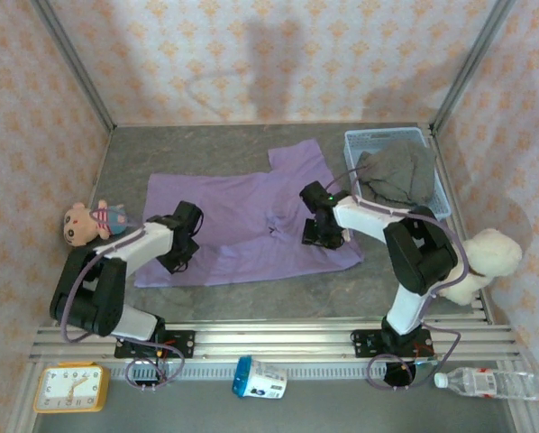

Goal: Fold and stack the mixed laundry pile

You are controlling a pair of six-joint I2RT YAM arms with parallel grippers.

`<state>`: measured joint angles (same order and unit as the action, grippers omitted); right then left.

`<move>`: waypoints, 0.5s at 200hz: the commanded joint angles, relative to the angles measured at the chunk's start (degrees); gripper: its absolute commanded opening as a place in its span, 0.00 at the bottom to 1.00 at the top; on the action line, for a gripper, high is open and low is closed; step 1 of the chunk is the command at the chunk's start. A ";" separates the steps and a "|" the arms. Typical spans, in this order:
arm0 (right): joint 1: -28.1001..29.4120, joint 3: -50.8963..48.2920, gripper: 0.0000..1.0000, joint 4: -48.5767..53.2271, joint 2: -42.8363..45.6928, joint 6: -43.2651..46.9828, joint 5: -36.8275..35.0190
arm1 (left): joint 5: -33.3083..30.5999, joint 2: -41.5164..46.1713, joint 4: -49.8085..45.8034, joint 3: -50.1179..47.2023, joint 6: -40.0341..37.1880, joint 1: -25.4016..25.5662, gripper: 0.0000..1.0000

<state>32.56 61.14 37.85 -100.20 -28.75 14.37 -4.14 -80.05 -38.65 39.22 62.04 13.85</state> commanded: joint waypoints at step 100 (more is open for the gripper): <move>-8.14 28.70 0.60 10.48 -4.91 2.40 -5.48 | -2.52 -6.48 0.37 25.82 -14.62 -6.03 0.33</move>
<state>28.47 83.59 46.13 -99.13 -27.53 14.52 -7.42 -82.72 -39.44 60.97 51.48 10.59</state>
